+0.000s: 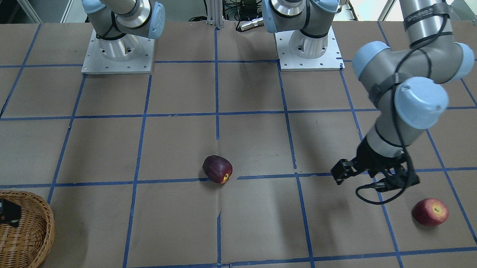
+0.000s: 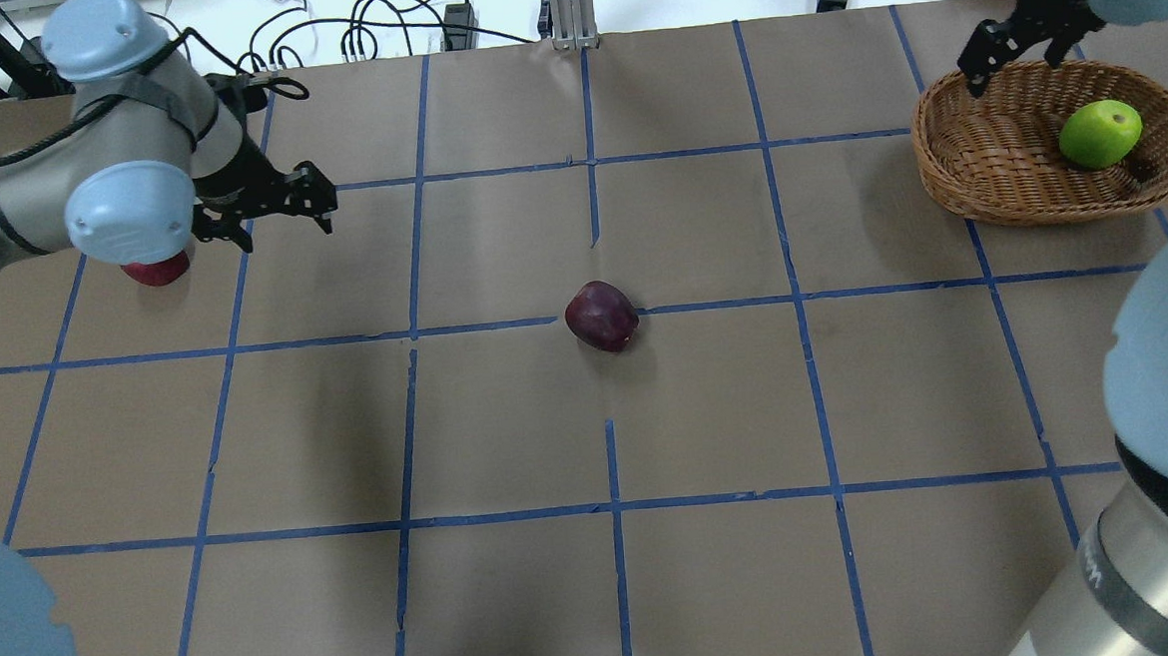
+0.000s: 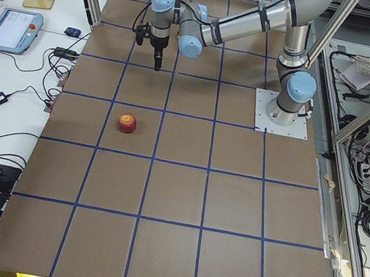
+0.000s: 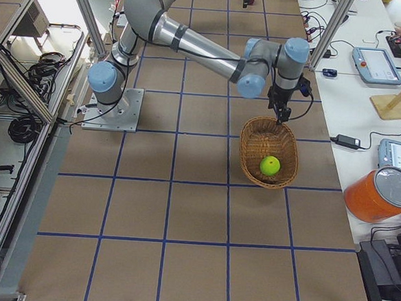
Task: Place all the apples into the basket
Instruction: 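Release purple apple at center with left gripper while right returns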
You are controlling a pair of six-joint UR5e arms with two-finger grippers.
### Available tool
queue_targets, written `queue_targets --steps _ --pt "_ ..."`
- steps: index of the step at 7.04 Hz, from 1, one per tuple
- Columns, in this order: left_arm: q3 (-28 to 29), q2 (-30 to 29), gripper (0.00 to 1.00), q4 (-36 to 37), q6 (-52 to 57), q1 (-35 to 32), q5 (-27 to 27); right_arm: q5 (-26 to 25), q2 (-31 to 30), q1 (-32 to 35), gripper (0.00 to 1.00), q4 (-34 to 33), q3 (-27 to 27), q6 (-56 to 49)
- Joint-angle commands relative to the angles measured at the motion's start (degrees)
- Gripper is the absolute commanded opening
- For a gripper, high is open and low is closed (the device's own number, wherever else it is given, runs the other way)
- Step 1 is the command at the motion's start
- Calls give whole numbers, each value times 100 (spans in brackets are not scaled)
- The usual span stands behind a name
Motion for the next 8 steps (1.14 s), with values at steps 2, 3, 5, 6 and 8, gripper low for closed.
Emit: queue_targets --steps 2,3,5,6,8 --pt "1059 -854 100 31 2771 1132 162 502 -99 2041 100 312 147 709" --pt "1245 -1170 100 39 3142 1309 161 634 23 2561 100 277 217 962" --pt "1247 -1532 100 494 4063 1363 135 671 130 3145 100 146 620 1071" --pt "1247 -1638 100 496 4034 1398 126 671 95 3234 100 128 787 1062" --pt "1264 -1876 100 514 4060 1399 170 1029 156 3357 100 101 912 1088"
